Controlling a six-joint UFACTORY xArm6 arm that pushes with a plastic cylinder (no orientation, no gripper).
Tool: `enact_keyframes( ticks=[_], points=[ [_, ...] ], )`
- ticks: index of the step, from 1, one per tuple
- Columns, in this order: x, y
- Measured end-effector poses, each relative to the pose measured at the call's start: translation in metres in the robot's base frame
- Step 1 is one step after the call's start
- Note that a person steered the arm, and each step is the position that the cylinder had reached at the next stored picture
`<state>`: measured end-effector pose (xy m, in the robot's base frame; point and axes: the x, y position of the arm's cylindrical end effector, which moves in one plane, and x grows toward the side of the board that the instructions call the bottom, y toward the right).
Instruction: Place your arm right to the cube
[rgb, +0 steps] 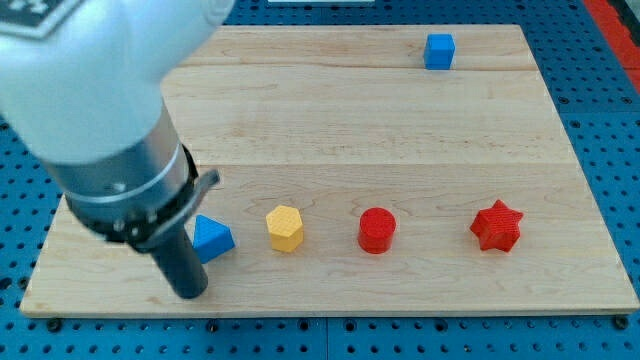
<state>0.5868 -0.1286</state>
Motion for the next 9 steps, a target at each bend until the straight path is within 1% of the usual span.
enact_keyframes(
  ticks=[1, 2, 3, 4, 5, 7, 8, 9],
  points=[
    [-0.015, 0.0],
    [-0.007, 0.0],
    [-0.009, -0.043],
    [-0.053, -0.109],
    [-0.115, -0.052],
    [-0.165, 0.219],
    [-0.237, 0.319],
    [-0.305, 0.35]
  ],
)
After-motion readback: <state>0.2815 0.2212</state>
